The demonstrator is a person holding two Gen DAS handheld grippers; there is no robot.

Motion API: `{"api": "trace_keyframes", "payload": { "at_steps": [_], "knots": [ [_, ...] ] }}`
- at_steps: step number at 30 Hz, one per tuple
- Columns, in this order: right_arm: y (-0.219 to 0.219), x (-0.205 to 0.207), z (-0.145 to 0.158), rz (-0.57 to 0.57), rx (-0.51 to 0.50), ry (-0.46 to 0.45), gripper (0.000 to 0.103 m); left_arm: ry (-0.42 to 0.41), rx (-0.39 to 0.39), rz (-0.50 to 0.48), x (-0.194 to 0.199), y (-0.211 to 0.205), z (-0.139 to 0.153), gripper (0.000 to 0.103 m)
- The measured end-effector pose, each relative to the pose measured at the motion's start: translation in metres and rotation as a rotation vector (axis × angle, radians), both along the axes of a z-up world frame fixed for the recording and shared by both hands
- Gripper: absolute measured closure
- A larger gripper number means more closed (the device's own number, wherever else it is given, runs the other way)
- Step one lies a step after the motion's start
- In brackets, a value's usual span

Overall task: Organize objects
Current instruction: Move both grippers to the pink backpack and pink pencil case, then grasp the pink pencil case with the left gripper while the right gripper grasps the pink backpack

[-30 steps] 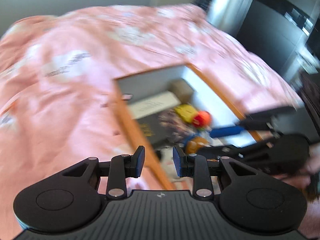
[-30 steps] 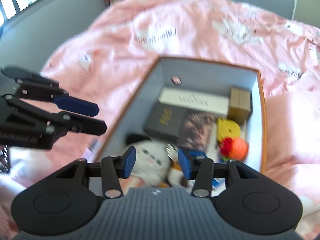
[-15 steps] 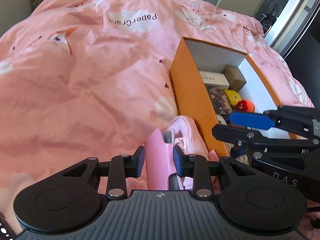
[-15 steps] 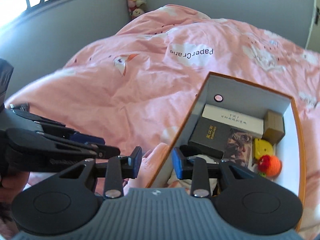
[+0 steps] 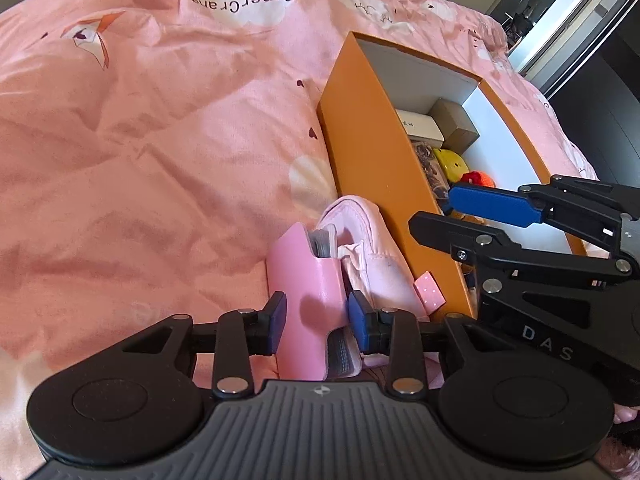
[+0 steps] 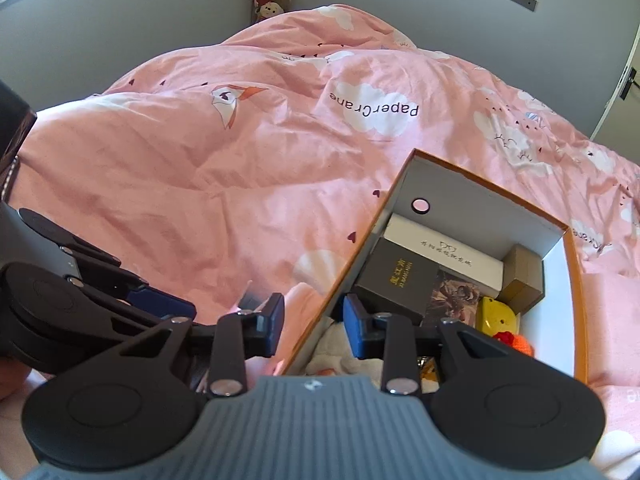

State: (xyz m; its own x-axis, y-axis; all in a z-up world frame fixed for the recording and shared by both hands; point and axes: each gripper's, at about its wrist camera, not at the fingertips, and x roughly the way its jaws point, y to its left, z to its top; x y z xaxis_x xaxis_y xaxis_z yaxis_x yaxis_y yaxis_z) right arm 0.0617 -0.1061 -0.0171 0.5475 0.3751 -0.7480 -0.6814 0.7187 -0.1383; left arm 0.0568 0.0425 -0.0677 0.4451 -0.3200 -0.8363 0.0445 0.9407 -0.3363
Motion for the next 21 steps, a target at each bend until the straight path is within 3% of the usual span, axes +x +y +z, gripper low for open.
{"api": "trace_keyframes", "payload": {
  "at_steps": [6, 13, 21],
  "knots": [
    [-0.002, 0.001, -0.002, -0.010, -0.005, 0.013, 0.068, -0.002, 0.004, 0.001, 0.002, -0.003, -0.001, 0.064],
    [0.000, -0.001, -0.002, 0.002, -0.006, -0.005, 0.068, -0.011, 0.008, 0.046, -0.003, 0.005, 0.002, 0.082],
    [0.015, -0.012, -0.002, 0.112, -0.032, -0.053, 0.070, 0.001, -0.029, 0.118, -0.007, 0.026, 0.000, 0.086]
  ]
}}
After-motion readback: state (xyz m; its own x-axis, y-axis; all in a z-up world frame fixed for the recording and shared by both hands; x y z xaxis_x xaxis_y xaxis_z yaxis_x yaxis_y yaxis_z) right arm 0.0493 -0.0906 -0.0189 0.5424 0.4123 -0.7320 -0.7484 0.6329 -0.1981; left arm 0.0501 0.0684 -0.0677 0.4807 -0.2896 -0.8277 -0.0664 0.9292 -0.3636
